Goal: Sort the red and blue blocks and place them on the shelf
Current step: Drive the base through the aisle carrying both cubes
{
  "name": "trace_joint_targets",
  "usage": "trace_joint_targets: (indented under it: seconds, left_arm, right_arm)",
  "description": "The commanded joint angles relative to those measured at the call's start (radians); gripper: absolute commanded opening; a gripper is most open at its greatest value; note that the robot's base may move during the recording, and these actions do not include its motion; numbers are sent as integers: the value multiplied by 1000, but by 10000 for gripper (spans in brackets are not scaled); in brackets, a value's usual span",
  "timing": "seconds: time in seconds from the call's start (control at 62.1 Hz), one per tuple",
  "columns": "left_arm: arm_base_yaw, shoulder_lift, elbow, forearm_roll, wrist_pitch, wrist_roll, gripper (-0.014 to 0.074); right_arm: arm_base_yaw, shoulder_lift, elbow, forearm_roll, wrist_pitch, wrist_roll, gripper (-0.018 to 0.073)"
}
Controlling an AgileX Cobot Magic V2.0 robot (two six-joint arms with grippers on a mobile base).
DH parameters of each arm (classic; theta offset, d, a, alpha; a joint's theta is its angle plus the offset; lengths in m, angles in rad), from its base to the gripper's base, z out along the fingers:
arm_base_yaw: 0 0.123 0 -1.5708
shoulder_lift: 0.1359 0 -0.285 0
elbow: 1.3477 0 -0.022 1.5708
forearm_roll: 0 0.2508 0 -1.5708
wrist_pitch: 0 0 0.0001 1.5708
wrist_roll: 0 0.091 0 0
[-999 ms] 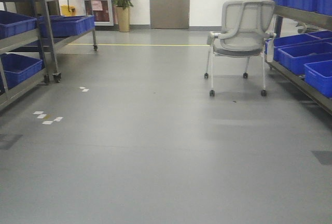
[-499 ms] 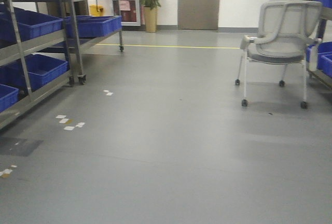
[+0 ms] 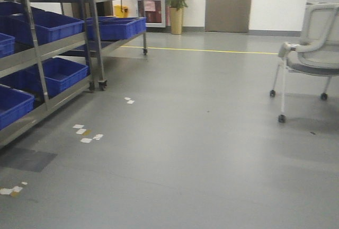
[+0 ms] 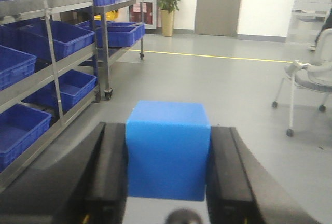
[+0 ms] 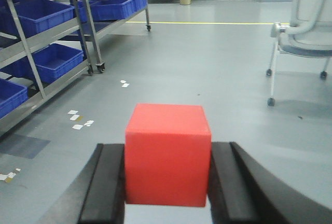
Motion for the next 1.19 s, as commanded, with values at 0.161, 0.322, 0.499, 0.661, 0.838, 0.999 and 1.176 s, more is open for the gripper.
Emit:
trace_joint_targets:
  seconds: [0.161,0.322,0.499,0.661,0.838,0.999,1.176]
  left_arm:
    - [-1,6,-28,-3,-89,-1,132]
    - [-1,6,-28,-3,-89,-1,132]
    - [-1,6,-28,-3,-89,-1,132]
    - [-1,6,-28,-3,-89,-1,132]
    - [-1,6,-28,-3,-89,-1,132]
    - [-1,6,-28,-3,-89,-1,132]
    - [-1,6,-28,-3,-89,-1,132]
  right_arm:
    - [-7,9,-31,-7,-81,-9,78]
    - [-7,9,-31,-7,-81,-9,78]
    - [-7,9,-31,-7,-81,-9,78]
    - [-7,9,-31,-7,-81,-9,78]
    - [-7,9,-31,-7,-81,-9,78]
    - [-7,9,-31,-7,-81,-9,78]
    - [-7,9,-31,-7,-81,-9,78]
